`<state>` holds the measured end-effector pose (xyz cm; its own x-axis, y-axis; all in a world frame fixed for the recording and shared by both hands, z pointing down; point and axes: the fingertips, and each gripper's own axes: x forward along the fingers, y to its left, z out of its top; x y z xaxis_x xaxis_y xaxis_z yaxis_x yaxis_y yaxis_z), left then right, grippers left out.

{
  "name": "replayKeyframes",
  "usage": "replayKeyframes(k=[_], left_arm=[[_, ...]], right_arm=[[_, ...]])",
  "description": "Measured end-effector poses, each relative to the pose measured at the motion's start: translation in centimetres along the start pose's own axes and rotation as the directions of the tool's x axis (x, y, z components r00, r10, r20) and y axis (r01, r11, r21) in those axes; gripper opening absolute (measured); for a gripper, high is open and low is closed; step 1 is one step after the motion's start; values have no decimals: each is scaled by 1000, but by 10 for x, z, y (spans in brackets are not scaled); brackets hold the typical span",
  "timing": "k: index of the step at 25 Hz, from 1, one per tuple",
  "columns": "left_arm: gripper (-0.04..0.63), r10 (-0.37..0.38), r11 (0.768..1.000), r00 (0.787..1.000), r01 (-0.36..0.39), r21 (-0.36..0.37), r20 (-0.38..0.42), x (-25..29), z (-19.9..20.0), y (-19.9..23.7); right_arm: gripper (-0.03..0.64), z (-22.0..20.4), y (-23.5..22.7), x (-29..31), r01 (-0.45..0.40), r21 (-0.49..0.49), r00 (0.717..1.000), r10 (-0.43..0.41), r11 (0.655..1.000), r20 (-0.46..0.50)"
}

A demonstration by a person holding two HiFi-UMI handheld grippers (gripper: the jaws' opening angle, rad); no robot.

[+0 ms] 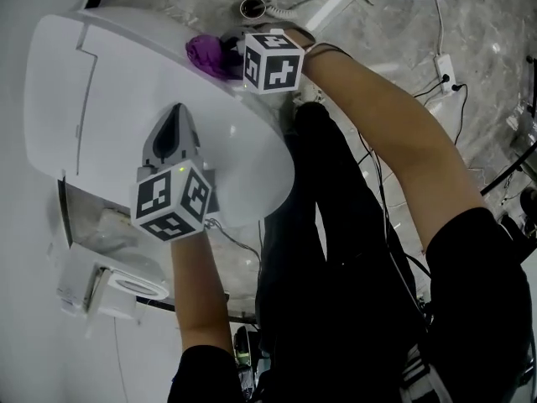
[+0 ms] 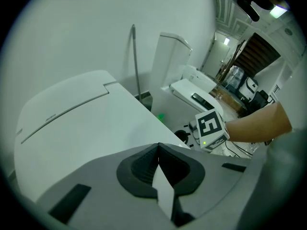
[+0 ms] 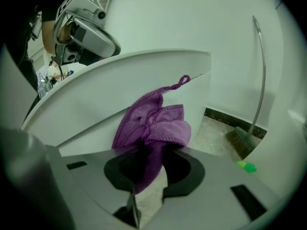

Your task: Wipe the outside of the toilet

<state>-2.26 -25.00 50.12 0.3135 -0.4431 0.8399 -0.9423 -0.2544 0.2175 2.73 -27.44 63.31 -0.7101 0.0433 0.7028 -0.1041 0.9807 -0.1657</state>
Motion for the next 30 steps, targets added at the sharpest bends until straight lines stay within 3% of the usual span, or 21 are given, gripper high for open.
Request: replayKeyframes(k=[16, 23, 30], left_arm=[[9, -36, 998, 999, 37, 50, -8, -5, -44, -54], [9, -20, 999, 1000, 20, 32, -3, -19, -77, -78], [9, -9, 1000, 1000, 9, 14, 19, -39, -119, -113]], right_arm=[[95, -57, 80, -29, 33, 9, 999, -33, 999, -19], [95, -80, 127, -42, 23, -42, 999, -24, 999, -27], [95, -98, 169, -54, 55, -28, 998, -55, 998, 4]])
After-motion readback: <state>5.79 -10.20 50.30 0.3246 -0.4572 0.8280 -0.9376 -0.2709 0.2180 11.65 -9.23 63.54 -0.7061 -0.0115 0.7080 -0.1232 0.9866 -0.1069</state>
